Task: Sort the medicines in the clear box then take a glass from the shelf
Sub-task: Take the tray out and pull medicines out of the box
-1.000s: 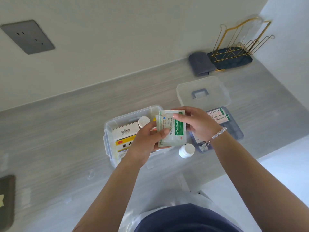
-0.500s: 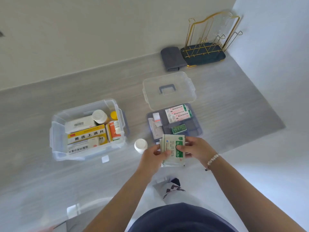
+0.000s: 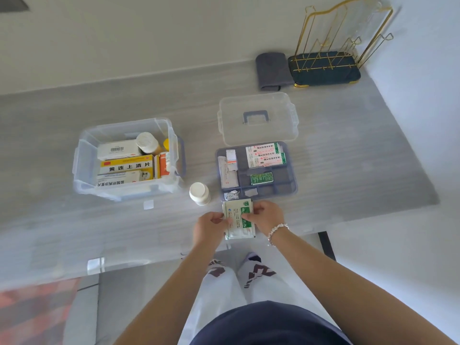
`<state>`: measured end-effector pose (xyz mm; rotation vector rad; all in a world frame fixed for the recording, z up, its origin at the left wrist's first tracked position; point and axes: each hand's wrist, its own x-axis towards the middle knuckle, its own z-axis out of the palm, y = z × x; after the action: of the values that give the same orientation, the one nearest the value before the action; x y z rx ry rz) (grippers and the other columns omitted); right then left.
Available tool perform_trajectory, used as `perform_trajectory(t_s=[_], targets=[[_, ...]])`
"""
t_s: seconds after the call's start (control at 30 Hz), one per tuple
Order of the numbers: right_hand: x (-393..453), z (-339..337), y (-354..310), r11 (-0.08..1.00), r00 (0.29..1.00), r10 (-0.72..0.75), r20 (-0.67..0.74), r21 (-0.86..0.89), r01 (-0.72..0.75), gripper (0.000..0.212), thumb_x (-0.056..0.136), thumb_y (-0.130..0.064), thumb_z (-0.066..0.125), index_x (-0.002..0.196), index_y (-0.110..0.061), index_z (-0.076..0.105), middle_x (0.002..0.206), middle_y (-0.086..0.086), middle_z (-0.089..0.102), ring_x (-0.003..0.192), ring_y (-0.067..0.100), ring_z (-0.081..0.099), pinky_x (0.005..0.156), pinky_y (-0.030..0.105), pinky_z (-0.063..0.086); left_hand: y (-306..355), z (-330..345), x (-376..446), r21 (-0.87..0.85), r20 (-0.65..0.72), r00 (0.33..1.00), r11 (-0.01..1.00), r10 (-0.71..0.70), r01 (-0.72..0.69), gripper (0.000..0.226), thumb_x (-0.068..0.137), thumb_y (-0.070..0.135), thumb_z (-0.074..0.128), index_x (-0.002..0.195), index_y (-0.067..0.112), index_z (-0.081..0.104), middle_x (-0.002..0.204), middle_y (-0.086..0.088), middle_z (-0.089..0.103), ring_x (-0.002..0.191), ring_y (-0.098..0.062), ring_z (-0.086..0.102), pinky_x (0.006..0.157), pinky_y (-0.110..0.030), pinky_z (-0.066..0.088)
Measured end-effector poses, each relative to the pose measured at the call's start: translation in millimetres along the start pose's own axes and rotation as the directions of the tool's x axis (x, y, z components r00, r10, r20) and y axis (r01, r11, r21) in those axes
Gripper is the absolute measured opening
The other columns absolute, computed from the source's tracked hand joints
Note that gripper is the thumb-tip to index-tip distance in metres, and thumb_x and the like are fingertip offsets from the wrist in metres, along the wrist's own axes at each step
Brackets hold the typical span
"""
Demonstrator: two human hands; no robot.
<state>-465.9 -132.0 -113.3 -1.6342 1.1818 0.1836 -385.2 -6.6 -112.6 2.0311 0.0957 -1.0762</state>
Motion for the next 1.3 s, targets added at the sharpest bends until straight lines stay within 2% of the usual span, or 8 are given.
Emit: perform_trajectory(t_s=[0.23,0.37,0.53,0.67,0.87,1.1,1.2,1.3], targets=[[-2,-6,1,0.994,0.997,-0.072,-0.026,-0.088,0.07,0.03,0.074,-0.026,0.074,0.099,-0.01,0.069,0.096,0.003,0.071,0.087,0.016,0.066,0.068,0.023,0.05,6,-3,-12,0.066,-0.032,0.996,0.994,0.085,-0.083,0.025,0.085,0.028,0.063,0.107,0.015,0.061,0.098,0.0,0.068,0.084,-0.018,0.063,0.082,-0.038,0.055],[-11,-8,-5,0.996,0.988,-0.09,-0.125,0.0,0.091,0.034,0.073,-0.028,0.075,0.1,-0.012,0.065,0.088,-0.003,0.062,0.082,0.011,0.058,0.068,0.018,0.042,14,-10,-24,0.02,-0.032,0.987,0.988,0.155,-0.155,0.01,0.09,0.023,0.051,0.093,0.023,0.061,0.099,0.001,0.067,0.092,-0.018,0.064,0.087,-0.04,0.053],[-28,-4,-38,0.972,0.981,-0.17,-0.09,0.15,0.182,0.01,0.076,-0.026,0.072,0.082,-0.022,0.065,0.079,-0.005,0.068,0.073,0.011,0.064,0.066,0.019,0.052,32,-31,-35,-0.11,-0.015,0.972,0.966,0.234,-0.234,0.018,0.092,0.018,0.046,0.086,0.024,0.062,0.086,0.001,0.067,0.077,-0.013,0.066,0.073,-0.031,0.053],[-42,8,-78,0.922,0.969,-0.239,-0.057,0.301,0.245,0.007,0.079,-0.02,0.069,0.076,-0.026,0.066,0.074,0.0,0.07,0.067,0.011,0.065,0.063,0.02,0.055,50,-63,-34,-0.18,-0.047,0.955,0.938,0.291,-0.295,0.018,0.094,0.019,0.044,0.092,0.019,0.062,0.081,0.002,0.067,0.072,-0.014,0.066,0.069,-0.028,0.052],[-52,44,-132,0.865,0.943,-0.328,-0.065,0.382,0.327,0.006,0.079,-0.013,0.068,0.082,-0.018,0.069,0.071,0.003,0.069,0.059,0.008,0.065,0.058,0.019,0.054,61,-126,-19,-0.145,-0.081,0.924,0.913,0.374,-0.382,0.016,0.093,0.02,0.046,0.089,0.02,0.062,0.077,0.005,0.067,0.067,-0.007,0.065,0.067,-0.027,0.051],[-47,97,-171,0.839,0.928,-0.36,-0.099,0.4,0.368,0.011,0.083,-0.006,0.063,0.086,-0.016,0.066,0.074,0.003,0.071,0.062,0.009,0.069,0.055,0.02,0.056,61,-191,10,-0.054,-0.101,0.899,0.9,0.427,-0.433,0.021,0.091,0.017,0.047,0.077,0.022,0.061,0.077,0.001,0.064,0.083,-0.024,0.062,0.075,-0.041,0.053],[-40,114,-182,0.847,0.932,-0.341,-0.125,0.389,0.362,0.01,0.082,-0.004,0.063,0.091,-0.008,0.067,0.078,0.01,0.071,0.069,0.014,0.07,0.06,0.024,0.058,62,-212,22,-0.012,-0.089,0.894,0.897,0.44,-0.443,0.019,0.092,0.021,0.05,0.078,0.024,0.062,0.077,0.005,0.064,0.083,-0.022,0.061,0.076,-0.039,0.052],[-29,131,-193,0.876,0.924,-0.355,-0.144,0.296,0.382,0.016,0.081,-0.005,0.065,0.096,-0.007,0.069,0.09,0.012,0.072,0.085,0.024,0.069,0.077,0.035,0.058,65,-234,40,0.08,-0.075,0.887,0.89,0.455,-0.449,0.019,0.093,0.023,0.047,0.084,0.022,0.064,0.085,0.004,0.064,0.085,-0.019,0.059,0.072,-0.028,0.047]])
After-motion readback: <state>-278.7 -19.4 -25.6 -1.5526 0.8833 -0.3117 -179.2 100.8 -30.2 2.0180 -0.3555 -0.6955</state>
